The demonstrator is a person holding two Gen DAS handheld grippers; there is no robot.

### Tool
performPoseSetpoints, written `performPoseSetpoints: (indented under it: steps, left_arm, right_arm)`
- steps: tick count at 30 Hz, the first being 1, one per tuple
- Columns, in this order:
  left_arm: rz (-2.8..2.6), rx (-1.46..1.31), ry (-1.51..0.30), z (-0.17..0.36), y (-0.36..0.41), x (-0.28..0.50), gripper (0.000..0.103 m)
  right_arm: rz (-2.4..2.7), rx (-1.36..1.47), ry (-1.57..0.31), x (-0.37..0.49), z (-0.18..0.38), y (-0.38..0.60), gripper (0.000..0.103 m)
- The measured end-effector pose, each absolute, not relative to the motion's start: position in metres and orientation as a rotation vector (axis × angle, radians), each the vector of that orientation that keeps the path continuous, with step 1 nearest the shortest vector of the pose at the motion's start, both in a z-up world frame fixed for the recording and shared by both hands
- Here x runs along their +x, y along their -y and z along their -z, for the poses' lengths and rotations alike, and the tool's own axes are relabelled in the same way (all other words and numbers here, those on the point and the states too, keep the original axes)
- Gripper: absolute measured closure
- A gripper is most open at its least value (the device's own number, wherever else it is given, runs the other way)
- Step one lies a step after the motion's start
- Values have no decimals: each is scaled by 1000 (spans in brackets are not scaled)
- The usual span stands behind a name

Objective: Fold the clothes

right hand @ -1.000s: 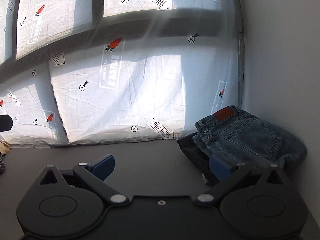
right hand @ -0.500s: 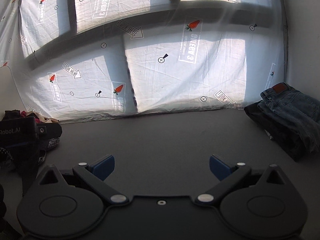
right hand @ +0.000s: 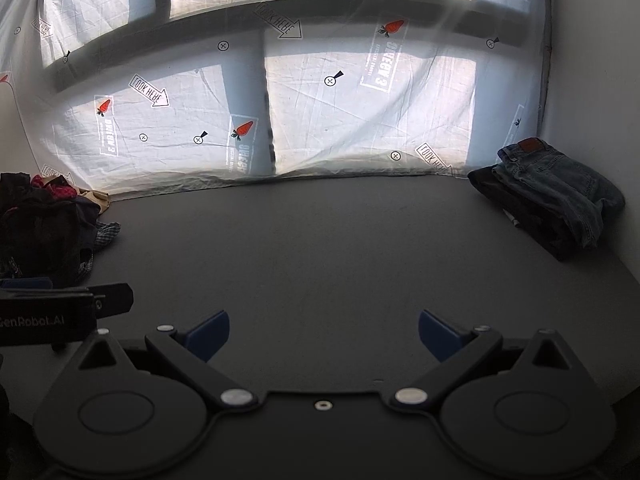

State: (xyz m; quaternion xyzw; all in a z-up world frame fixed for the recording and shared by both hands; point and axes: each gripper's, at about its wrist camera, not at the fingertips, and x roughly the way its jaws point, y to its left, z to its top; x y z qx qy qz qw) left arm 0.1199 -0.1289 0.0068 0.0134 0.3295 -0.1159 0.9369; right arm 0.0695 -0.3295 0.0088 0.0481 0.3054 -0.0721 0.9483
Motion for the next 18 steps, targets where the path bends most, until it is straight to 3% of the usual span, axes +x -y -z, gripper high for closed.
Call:
performPoseSetpoints:
  steps: [18]
  left_arm:
    - [224, 14, -650, -5, 84, 97, 0]
  right_arm:
    - [128, 81, -601, 52, -8, 288, 1]
